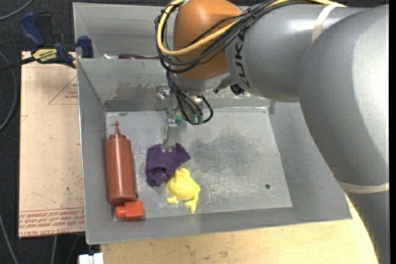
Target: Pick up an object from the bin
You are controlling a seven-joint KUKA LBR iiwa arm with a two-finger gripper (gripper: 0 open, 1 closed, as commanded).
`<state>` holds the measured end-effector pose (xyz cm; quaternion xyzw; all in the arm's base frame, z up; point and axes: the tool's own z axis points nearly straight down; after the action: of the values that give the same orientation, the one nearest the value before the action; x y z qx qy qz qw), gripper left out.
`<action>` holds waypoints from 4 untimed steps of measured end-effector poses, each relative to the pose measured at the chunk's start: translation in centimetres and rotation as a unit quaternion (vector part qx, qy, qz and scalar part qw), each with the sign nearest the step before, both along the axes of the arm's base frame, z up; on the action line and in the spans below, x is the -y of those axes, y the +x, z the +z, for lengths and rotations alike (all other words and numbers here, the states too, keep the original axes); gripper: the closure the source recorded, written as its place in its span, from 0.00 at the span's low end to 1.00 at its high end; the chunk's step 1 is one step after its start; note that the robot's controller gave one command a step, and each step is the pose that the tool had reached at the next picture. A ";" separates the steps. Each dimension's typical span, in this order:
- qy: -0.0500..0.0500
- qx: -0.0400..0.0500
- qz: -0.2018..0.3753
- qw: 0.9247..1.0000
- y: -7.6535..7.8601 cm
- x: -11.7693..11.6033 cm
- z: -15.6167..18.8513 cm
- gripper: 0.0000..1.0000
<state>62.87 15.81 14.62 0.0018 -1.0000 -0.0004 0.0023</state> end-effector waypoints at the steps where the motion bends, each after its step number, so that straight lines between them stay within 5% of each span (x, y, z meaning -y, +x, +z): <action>1: 0.000 0.003 -0.001 1.000 0.1 0.1 0.5 0.00; 2: 0.001 0.006 0.031 0.999 -0.5 1.5 -2.5 0.00; 3: 0.001 0.004 -0.051 0.999 -5.3 4.0 -7.5 1.00; 4: 0.001 0.004 -0.051 0.999 -5.3 4.0 -7.5 1.00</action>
Offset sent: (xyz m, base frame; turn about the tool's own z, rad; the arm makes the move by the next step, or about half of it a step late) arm -0.0191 -0.0409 -0.0762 -0.1534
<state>57.61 11.84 7.13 -0.0494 -0.9988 -0.0020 -0.0013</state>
